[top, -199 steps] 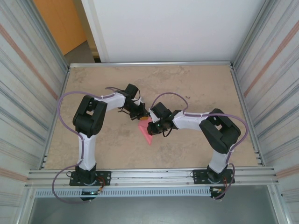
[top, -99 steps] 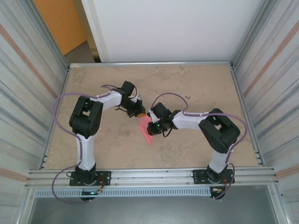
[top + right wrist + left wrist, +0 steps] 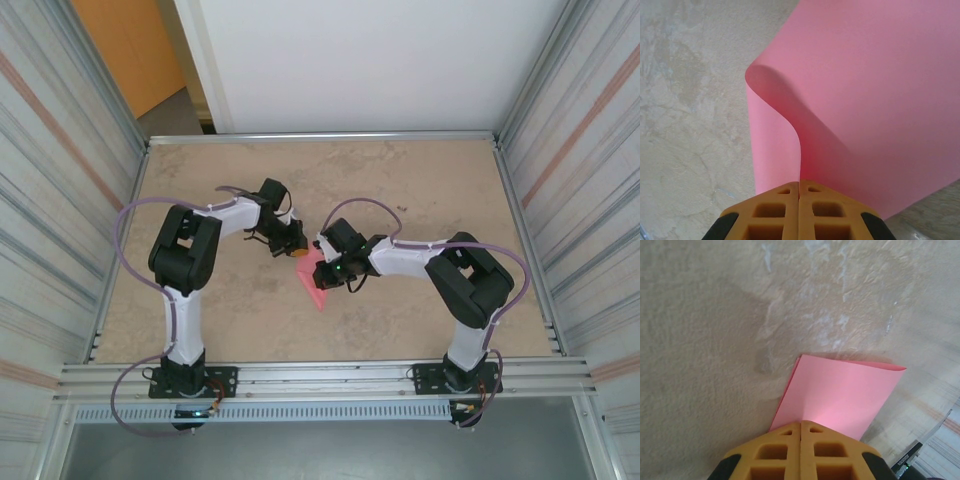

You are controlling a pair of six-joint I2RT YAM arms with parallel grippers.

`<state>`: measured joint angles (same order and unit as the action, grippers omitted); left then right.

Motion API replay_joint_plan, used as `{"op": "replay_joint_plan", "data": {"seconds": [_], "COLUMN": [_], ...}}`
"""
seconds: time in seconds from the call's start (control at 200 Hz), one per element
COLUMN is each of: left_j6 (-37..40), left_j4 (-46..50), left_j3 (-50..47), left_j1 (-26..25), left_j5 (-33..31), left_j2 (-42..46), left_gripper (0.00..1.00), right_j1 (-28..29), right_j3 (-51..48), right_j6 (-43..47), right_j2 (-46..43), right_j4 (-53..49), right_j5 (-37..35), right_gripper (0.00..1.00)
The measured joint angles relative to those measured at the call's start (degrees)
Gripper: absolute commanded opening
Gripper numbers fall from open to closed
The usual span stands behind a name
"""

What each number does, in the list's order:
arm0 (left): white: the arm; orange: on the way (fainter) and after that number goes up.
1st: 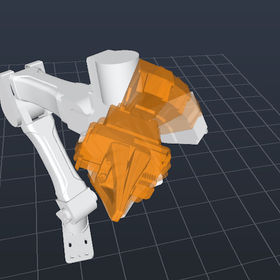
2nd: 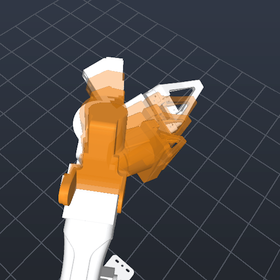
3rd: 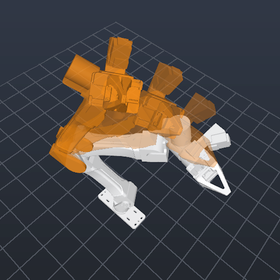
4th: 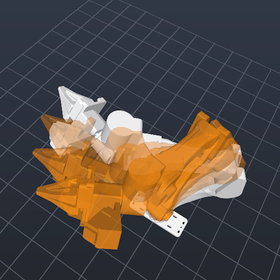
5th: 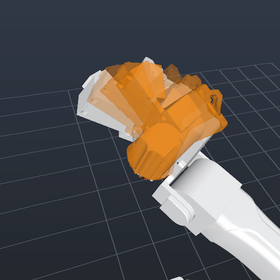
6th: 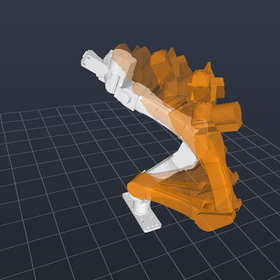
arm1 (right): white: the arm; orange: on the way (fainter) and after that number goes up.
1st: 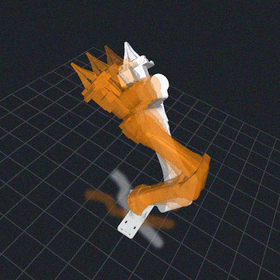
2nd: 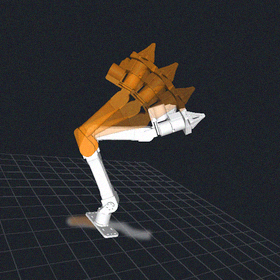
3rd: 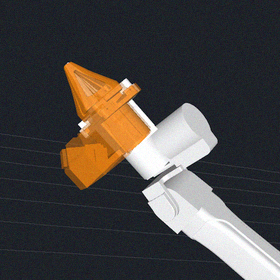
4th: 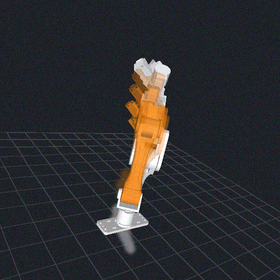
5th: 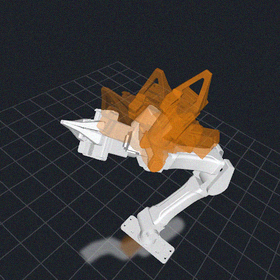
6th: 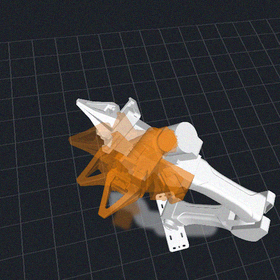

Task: Fold a paper plane with a square sheet of paper (pick it up from the middle)
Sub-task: Third fold the triangle at the center of the table.

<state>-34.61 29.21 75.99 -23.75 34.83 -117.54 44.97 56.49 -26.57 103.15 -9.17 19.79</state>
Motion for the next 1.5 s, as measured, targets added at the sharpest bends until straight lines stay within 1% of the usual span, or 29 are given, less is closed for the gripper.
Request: {"op": "replay_joint_plan", "data": {"seconds": [0.822,0.952,1.118,1.223,1.288,1.403,1.503], "left_j6": [0.61,0.79,0.94,0.79,0.28,-1.03,-2.91], "left_j4": [0.79,0.87,2.01,2.47,2.05,0.7,-1.4], "left_j3": [0.02,0.07,0.28,-0.24,-1.77,-6.4,-11.54], "left_j1": [-0.63,-0.63,-0.59,-0.15,0.24,0.72,0.76], "left_j5": [-0.13,-0.13,-0.22,-0.42,-0.44,-0.37,-0.28], "left_j2": [-0.11,-0.11,0.33,2.93,6.4,13.09,17.09], "left_gripper": [0.04,0.05,0.1,0.15,0.18,0.21,0.22], "right_j1": [0.0,-0.02,0.0,-0.02,-0.02,-0.02,0.0], "right_j3": [1.01,1.05,1.07,1.07,1.07,1.07,1.07], "right_j6": [0.0,0.0,0.0,0.0,0.0,0.0,0.0], "right_j2": [1.51,1.88,2.05,2.05,2.1,2.1,2.14], "right_j4": [-0.55,-0.87,-1.18,-1.18,-1.18,-1.18,-1.18], "right_j5": [-0.02,-0.02,-0.04,-0.04,-0.04,-0.04,-0.04], "right_gripper": [0.0,0.0,0.0,0.0,0.0,0.0,0.0]}}
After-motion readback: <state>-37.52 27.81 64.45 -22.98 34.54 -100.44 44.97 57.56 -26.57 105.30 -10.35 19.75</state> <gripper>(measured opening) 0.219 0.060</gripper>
